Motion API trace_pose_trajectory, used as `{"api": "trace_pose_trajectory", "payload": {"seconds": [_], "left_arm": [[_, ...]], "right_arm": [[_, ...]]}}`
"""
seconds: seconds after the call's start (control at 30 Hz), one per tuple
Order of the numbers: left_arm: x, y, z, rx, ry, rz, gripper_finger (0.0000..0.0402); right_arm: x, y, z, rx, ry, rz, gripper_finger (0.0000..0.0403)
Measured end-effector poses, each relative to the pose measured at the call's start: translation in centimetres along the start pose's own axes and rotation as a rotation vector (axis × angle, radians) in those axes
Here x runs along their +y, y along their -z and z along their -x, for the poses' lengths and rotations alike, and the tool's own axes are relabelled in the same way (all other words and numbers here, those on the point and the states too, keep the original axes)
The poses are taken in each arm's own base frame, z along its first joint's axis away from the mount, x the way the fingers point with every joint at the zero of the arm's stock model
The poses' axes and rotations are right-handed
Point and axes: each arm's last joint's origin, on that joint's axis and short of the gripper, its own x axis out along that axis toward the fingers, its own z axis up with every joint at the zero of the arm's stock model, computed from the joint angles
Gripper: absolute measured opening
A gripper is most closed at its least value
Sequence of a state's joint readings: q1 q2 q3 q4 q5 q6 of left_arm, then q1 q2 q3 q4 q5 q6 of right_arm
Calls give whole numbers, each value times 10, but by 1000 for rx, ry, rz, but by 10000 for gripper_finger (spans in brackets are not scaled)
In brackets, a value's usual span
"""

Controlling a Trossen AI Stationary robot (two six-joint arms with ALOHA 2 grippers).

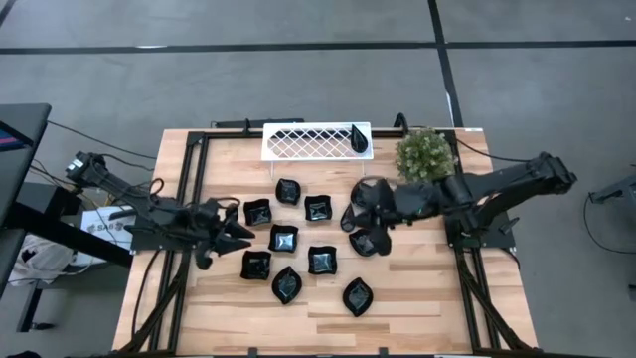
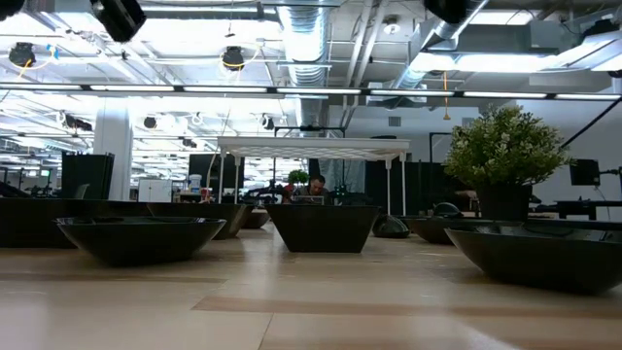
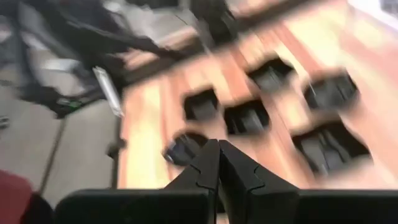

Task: Pick & Place Mini shaped plates
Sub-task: Stack the drop-shaped plate on top of the drop-shaped plate on the shelf

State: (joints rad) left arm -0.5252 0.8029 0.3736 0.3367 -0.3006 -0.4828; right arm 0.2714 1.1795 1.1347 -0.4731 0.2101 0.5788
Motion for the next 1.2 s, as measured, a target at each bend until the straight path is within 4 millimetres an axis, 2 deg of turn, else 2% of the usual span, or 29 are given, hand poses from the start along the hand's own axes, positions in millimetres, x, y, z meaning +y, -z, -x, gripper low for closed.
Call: {"api": "trace_pose_trajectory", "payload": {"seconds": [0.1, 0.3, 0.53, 0.67, 0.9, 1.03, 1.2], "left_arm": [[2, 5, -6, 35, -49, -17, 131], [6, 17, -17, 103, -84, 10, 131], [4, 21, -19, 140, -39, 54, 131], [1, 19, -19, 119, -13, 70, 131], [-1, 19, -19, 113, -7, 85, 131], [-1, 19, -19, 112, -7, 87, 131], [-1, 19, -19, 112, -8, 90, 131]], "right_arm": [[2, 14, -11, 42, 122, -88, 1], [-5, 33, -48, 104, 313, -248, 5], [-31, 46, -91, 187, 480, -394, 17], [-52, 48, -104, 274, 546, -466, 34], [-83, 52, -125, 378, 607, -522, 89], [-92, 57, -138, 424, 612, -555, 108], [-97, 66, -147, 472, 636, -558, 113]]}}
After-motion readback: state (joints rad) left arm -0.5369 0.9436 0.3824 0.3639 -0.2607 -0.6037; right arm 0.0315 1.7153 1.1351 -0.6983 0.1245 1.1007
